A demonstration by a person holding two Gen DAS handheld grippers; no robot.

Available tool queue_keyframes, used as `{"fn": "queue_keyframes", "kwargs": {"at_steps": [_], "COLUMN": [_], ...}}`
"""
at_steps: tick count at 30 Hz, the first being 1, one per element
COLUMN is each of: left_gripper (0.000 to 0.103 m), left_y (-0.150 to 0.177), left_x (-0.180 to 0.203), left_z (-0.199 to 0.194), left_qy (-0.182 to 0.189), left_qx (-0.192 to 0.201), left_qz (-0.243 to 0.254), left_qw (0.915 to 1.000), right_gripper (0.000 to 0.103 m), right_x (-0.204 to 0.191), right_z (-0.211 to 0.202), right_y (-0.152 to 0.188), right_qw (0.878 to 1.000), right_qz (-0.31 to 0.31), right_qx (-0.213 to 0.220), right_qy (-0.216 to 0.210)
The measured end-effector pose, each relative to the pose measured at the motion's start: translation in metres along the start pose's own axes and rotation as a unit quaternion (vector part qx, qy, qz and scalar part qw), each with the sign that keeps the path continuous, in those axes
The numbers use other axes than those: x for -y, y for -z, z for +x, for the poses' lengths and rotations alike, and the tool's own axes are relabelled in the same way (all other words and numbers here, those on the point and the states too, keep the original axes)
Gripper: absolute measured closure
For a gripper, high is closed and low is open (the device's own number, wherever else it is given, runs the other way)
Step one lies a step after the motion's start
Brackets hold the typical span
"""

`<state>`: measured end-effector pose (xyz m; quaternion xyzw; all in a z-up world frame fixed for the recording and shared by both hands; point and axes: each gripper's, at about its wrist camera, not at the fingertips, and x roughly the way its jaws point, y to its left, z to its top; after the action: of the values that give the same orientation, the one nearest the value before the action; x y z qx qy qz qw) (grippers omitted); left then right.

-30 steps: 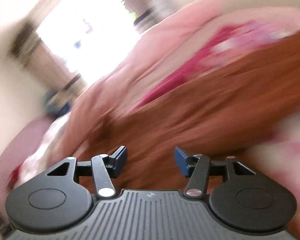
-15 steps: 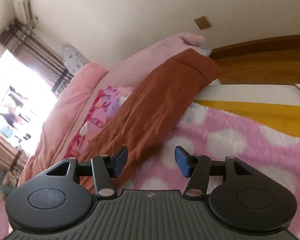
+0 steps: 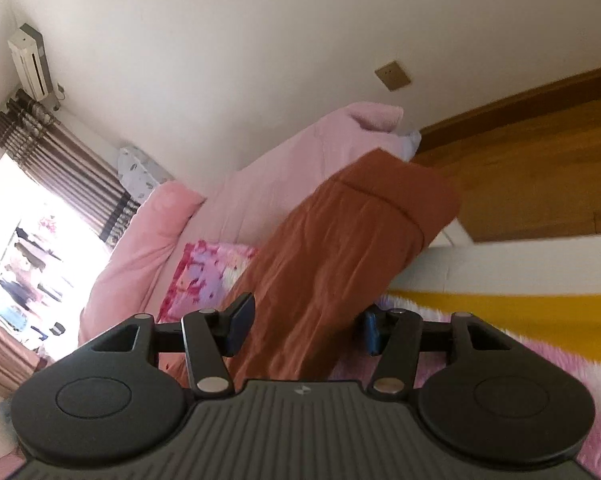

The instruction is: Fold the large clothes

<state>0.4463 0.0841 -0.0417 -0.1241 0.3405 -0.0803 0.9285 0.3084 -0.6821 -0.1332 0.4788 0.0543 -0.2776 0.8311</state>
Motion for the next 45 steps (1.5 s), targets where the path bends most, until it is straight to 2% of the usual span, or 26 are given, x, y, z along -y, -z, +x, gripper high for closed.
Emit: {"fn": "queue_keyframes", "kwargs": {"at_steps": [5, 8, 9, 10, 13, 18, 21, 25, 28, 31, 33, 34, 35, 36, 37, 40, 41, 43, 45], "left_gripper": [0.024, 0.024, 0.024, 0.024, 0.024, 0.024, 0.024, 0.024, 0.024, 0.024, 0.024, 0.024, 0.024, 0.024, 0.024, 0.024, 0.024, 0.024, 0.024], "left_y": [-0.002, -0.003, -0.003, -0.003, -0.003, -0.005, -0.005, -0.003, 0.000, 0.002, 0.002, 0.002, 0.002, 0.002, 0.002, 0.000, -0.001, -0.002, -0.004], "left_x": [0.003, 0.002, 0.002, 0.002, 0.000, -0.005, -0.009, -0.011, -0.015, -0.018, -0.017, -0.016, -0.014, -0.011, -0.007, 0.010, 0.018, 0.038, 0.058], "left_z": [-0.002, -0.005, -0.006, -0.006, -0.009, -0.019, -0.024, -0.029, -0.032, -0.036, -0.038, -0.038, -0.038, -0.037, -0.036, -0.031, -0.028, -0.018, -0.002], "left_qy": [0.005, 0.009, 0.010, 0.010, 0.014, 0.021, 0.026, 0.009, 0.017, 0.029, 0.031, 0.035, 0.040, 0.045, 0.055, 0.097, 0.110, 0.142, 0.181], "left_qx": [0.003, 0.006, 0.006, 0.006, 0.008, 0.019, 0.021, 0.019, 0.017, 0.017, 0.017, 0.016, 0.014, 0.010, 0.006, -0.004, -0.008, -0.019, -0.037], "left_qz": [-0.001, -0.006, -0.007, -0.007, -0.007, -0.015, -0.021, -0.013, -0.017, -0.027, -0.029, -0.030, -0.031, -0.033, -0.036, -0.039, -0.036, -0.035, -0.045], "left_qw": [1.0000, 0.9999, 0.9999, 0.9999, 0.9998, 0.9995, 0.9992, 0.9997, 0.9996, 0.9991, 0.9989, 0.9988, 0.9986, 0.9984, 0.9978, 0.9945, 0.9932, 0.9891, 0.9818], "right_gripper": [0.038, 0.045, 0.055, 0.068, 0.091, 0.094, 0.095, 0.095, 0.095, 0.094, 0.090, 0.077, 0.071, 0.051, 0.037, 0.038, 0.038, 0.038, 0.037], "right_x": [0.001, -0.003, -0.004, -0.007, -0.020, -0.052, -0.082, -0.138, -0.192, -0.240, -0.270, -0.282, -0.291, -0.299, -0.305, -0.305, -0.301, -0.288, -0.265], "right_z": [0.001, 0.001, -0.002, -0.003, -0.007, -0.030, -0.047, -0.071, -0.087, -0.097, -0.101, -0.102, -0.100, -0.097, -0.093, -0.089, -0.089, -0.092, -0.094], "right_y": [-0.003, -0.007, -0.008, -0.009, -0.012, -0.011, -0.006, 0.014, 0.047, 0.092, 0.134, 0.157, 0.180, 0.203, 0.228, 0.276, 0.279, 0.270, 0.242], "right_qw": [1.000, 1.000, 1.000, 1.000, 0.998, 0.994, 0.991, 0.982, 0.967, 0.945, 0.924, 0.913, 0.901, 0.887, 0.871, 0.844, 0.842, 0.853, 0.877], "right_qz": [0.017, 0.015, 0.011, 0.001, -0.043, -0.096, -0.123, -0.172, -0.219, -0.266, -0.302, -0.319, -0.337, -0.359, -0.385, -0.445, -0.448, -0.425, -0.363], "right_qx": [0.008, 0.005, 0.006, 0.007, 0.007, 0.032, 0.044, 0.055, 0.044, 0.020, -0.010, -0.028, -0.050, -0.077, -0.107, -0.149, -0.152, -0.161, -0.186], "right_qy": [0.006, 0.018, 0.021, 0.028, 0.042, 0.031, 0.005, -0.055, -0.122, -0.187, -0.233, -0.254, -0.269, -0.281, -0.286, -0.261, -0.259, -0.258, -0.253]}}
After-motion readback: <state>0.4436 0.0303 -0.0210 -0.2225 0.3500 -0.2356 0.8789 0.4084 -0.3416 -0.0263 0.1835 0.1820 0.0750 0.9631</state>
